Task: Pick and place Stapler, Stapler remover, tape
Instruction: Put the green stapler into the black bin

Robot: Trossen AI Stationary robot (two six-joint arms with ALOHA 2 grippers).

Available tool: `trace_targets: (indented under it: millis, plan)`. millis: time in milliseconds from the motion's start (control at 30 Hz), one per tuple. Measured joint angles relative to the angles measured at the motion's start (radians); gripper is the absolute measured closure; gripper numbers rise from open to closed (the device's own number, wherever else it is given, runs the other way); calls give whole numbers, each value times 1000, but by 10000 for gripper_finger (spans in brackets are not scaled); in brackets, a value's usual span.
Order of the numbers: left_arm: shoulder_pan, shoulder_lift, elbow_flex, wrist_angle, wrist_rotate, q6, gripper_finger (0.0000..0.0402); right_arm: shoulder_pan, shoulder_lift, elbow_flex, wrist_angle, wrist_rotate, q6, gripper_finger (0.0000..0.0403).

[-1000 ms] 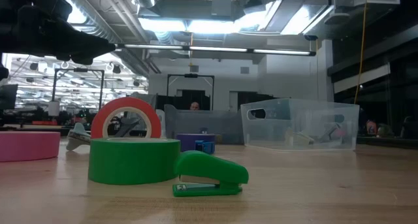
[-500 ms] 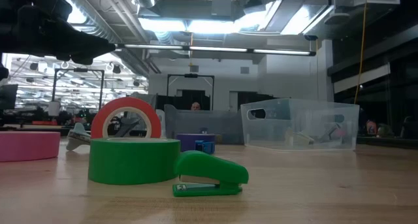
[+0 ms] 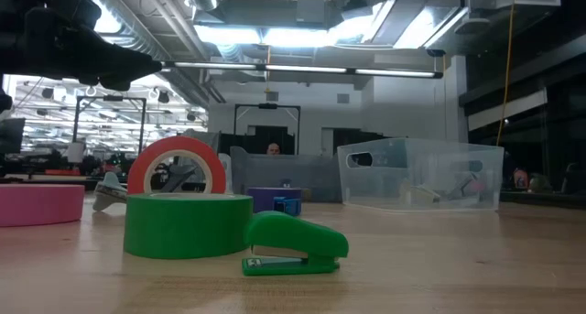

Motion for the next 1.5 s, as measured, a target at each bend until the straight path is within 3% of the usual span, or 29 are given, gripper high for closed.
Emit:
trace_targets:
  millis: [533,1133,1300,1500]
  plan:
    - [0,0,0,0,0,0,233,-126,-3,-8,23,138,-101,388]
    - [0,0,0,0,0,0,233,-308,1,-8,255,278,-244,390]
    - [0,0,0,0,0,0,233,-345,1,33,260,358,-312,398]
    - [0,0,0,0,0,0,233,-376,2,112,195,400,-391,382]
